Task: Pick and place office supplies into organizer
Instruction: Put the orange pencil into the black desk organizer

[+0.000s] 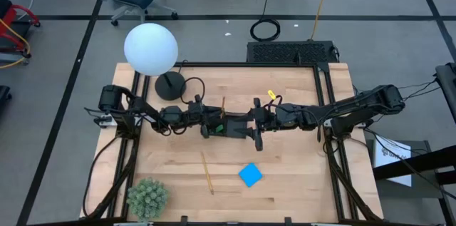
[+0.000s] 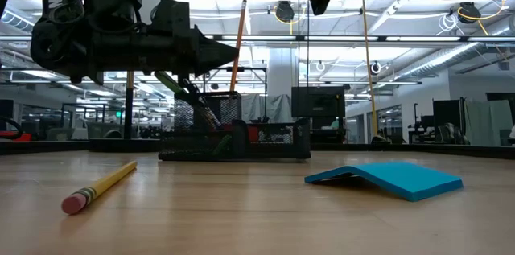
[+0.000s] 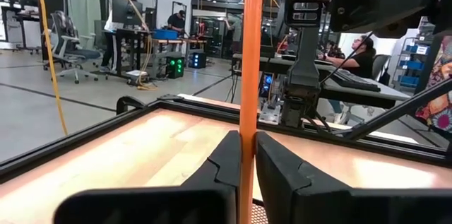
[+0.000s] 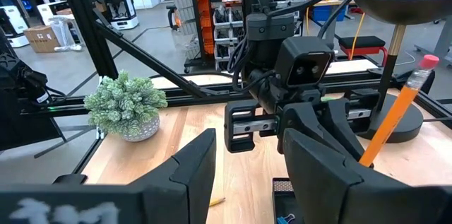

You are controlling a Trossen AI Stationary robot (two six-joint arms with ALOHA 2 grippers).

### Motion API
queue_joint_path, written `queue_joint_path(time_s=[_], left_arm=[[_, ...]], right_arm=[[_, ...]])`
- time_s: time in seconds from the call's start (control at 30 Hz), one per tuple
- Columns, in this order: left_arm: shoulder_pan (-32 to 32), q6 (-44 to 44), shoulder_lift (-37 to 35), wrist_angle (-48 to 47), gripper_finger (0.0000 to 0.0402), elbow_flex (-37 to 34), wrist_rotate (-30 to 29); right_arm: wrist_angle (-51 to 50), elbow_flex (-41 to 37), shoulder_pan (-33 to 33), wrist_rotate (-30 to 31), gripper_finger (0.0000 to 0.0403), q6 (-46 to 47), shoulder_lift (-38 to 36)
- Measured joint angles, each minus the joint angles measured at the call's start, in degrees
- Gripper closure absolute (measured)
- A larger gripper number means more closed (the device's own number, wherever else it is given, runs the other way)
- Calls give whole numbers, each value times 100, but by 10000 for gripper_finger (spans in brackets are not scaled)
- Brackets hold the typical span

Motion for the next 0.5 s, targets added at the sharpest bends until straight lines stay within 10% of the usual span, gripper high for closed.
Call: queue_joint_path(time_s=[0.5], left_arm=[[-2, -103, 0, -6, 314, -2, 79]], right_arm=[[0, 0, 0, 0, 248, 0, 0]])
